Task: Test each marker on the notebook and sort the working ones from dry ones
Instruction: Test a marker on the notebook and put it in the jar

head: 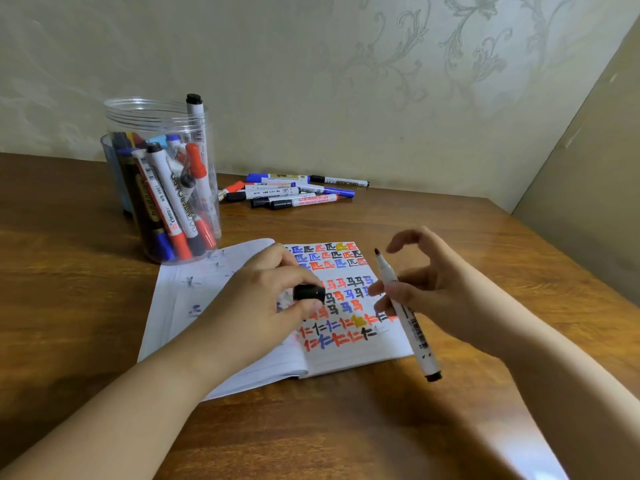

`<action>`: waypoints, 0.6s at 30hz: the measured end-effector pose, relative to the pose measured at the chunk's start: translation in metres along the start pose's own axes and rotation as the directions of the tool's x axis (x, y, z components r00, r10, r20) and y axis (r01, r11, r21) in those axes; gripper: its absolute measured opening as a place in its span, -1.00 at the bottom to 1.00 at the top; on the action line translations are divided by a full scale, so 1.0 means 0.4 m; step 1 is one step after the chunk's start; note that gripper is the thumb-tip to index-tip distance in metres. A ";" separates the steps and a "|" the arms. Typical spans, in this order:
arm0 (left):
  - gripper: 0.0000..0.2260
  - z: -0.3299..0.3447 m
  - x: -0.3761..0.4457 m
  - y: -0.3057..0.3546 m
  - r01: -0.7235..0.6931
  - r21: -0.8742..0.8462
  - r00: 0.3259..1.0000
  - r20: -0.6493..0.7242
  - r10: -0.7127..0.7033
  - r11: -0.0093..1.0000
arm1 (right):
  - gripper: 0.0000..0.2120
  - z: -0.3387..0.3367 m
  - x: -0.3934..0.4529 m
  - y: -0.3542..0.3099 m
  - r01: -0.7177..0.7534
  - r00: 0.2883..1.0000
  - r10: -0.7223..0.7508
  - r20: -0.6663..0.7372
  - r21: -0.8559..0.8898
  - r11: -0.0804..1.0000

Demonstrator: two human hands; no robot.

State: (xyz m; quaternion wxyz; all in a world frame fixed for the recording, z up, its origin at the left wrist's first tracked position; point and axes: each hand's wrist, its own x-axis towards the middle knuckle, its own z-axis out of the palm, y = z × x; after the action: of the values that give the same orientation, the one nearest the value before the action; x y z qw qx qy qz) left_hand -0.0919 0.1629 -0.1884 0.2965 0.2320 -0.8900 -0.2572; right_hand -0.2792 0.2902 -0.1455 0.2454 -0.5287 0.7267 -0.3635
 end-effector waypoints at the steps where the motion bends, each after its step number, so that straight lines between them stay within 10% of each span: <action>1: -0.82 0.004 -0.002 -0.001 -0.010 0.010 1.000 -0.006 0.010 1.000 | -0.84 0.002 -0.005 0.009 -0.024 1.000 0.022 0.014 0.147 0.989; 8: -0.81 0.019 -0.012 0.006 -0.048 0.049 0.998 0.032 0.047 0.998 | -0.79 0.044 -0.006 0.073 -0.140 0.989 0.111 0.095 0.840 0.524; 18: -0.81 0.031 -0.017 -0.003 -0.006 0.053 0.995 0.100 0.000 0.999 | -0.75 0.068 -0.009 0.091 -0.010 0.969 0.091 -0.229 0.334 0.943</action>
State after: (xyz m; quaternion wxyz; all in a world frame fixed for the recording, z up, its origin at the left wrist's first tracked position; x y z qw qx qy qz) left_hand -0.0948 0.1698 -0.2004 0.2456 0.2253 -0.9107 -0.2441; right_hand -0.2796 0.2927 -0.1910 0.2497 -0.4130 0.6933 -0.5352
